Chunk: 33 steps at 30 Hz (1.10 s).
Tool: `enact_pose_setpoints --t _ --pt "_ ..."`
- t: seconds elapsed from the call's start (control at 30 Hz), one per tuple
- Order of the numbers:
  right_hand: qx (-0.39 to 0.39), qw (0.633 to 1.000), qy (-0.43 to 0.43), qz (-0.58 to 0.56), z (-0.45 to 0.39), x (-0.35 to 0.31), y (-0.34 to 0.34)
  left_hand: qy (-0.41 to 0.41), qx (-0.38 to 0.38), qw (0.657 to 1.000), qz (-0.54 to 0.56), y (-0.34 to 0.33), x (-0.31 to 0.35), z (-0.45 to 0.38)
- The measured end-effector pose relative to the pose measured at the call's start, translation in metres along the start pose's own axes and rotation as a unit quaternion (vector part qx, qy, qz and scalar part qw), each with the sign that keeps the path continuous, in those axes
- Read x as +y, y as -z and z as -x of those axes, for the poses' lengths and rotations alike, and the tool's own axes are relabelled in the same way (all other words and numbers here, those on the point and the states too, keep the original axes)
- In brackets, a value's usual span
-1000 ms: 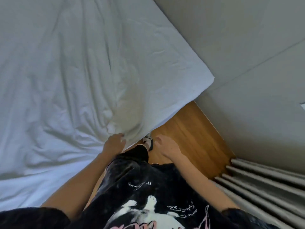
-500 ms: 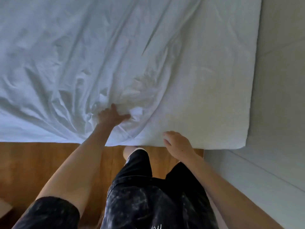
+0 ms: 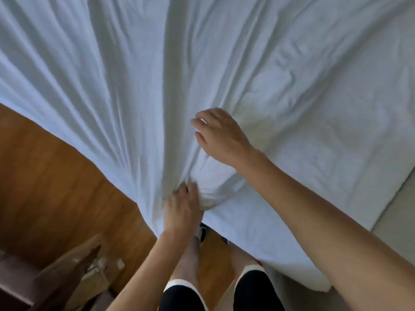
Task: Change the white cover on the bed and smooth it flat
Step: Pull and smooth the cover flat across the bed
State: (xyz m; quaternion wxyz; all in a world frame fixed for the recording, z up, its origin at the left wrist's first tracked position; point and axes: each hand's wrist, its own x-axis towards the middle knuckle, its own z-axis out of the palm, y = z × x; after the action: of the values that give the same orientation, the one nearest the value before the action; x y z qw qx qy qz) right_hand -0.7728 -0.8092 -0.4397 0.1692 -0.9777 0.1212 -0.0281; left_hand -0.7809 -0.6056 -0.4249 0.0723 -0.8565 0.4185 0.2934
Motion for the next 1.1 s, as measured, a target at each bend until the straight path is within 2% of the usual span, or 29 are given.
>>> enact_pose_setpoints --t 0.07,0.1,0.23,0.3,0.4,0.53,0.63,0.7,0.77,0.83,0.9,0.97,1.1 --pt "-0.042 0.997 0.012 0.056 0.015 0.021 -0.016 -0.007 0.015 1.000 0.014 -0.015 0.004 0.004" --pt "-0.043 0.997 -0.010 0.070 0.029 0.031 -0.023 -0.010 0.021 1.000 0.014 -0.018 0.004 0.002" --pt "0.042 0.983 -0.165 0.064 0.097 0.047 -0.039 -0.072 0.066 0.995 0.006 -0.018 0.000 -0.008" --pt "0.055 0.981 -0.181 0.051 0.112 0.047 -0.046 -0.125 0.100 0.987 0.006 -0.014 0.001 -0.017" --pt "0.026 0.990 -0.130 0.048 0.103 0.053 -0.045 -0.175 0.162 0.968 0.078 -0.006 0.011 -0.040" --pt "-0.061 0.996 -0.028 0.060 0.077 0.062 -0.041 -0.238 0.147 0.951 0.133 -0.009 0.023 -0.070" --pt "-0.073 0.995 -0.027 0.055 0.074 0.061 -0.049 -0.147 0.159 0.964 0.156 -0.013 -0.001 -0.087" --pt "-0.030 0.998 -0.031 0.040 0.082 0.055 -0.055 -0.076 0.159 0.975 0.136 -0.016 -0.024 -0.095" --pt "0.025 0.999 -0.021 0.007 0.090 0.044 -0.061 -0.088 0.178 0.976 0.091 -0.019 -0.042 -0.097" --pt "0.049 0.999 0.006 -0.024 0.094 0.026 -0.066 -0.108 0.205 0.971 0.063 -0.022 -0.061 -0.101" --pt "0.063 0.997 0.022 -0.043 0.096 0.011 -0.070 -0.085 0.223 0.968 0.076 -0.020 -0.081 -0.106" --pt "0.070 0.996 0.008 -0.052 0.095 0.004 -0.071 -0.080 0.239 0.965 0.071 -0.017 -0.100 -0.110" --pt "0.114 0.991 -0.031 -0.055 0.138 0.009 -0.068 -0.058 0.213 0.975 0.039 -0.018 -0.118 -0.108"
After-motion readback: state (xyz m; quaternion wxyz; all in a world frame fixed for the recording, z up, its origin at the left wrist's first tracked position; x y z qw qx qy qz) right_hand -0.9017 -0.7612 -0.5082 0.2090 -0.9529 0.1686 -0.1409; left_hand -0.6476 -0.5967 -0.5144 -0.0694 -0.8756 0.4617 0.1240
